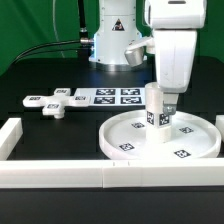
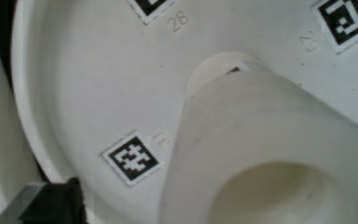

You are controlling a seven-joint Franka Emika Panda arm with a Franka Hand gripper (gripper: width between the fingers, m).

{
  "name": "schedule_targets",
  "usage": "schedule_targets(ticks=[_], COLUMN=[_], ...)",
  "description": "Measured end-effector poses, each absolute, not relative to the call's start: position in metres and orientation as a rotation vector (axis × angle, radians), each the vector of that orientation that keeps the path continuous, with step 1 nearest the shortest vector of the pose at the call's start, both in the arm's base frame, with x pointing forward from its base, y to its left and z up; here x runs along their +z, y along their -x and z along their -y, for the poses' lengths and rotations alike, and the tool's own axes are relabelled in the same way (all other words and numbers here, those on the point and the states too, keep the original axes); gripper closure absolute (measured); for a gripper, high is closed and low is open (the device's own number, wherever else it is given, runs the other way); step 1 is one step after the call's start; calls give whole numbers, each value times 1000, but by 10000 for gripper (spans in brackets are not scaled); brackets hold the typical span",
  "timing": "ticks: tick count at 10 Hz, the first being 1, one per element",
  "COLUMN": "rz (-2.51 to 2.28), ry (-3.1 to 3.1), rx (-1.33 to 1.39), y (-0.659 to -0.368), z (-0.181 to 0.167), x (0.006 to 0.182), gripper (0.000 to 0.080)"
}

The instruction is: Assemble round table

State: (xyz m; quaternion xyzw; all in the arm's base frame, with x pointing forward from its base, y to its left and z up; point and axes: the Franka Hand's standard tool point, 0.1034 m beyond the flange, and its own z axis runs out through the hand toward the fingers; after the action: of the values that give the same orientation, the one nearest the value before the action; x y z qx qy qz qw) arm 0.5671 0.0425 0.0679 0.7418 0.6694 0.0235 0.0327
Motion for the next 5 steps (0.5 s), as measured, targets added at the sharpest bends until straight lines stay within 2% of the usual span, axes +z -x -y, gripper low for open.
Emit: schedule_targets(ticks=[5], rz=[-2090], ry=[-2252], rx=[63], y=[-566], z=[-40], x=[67], gripper=[150])
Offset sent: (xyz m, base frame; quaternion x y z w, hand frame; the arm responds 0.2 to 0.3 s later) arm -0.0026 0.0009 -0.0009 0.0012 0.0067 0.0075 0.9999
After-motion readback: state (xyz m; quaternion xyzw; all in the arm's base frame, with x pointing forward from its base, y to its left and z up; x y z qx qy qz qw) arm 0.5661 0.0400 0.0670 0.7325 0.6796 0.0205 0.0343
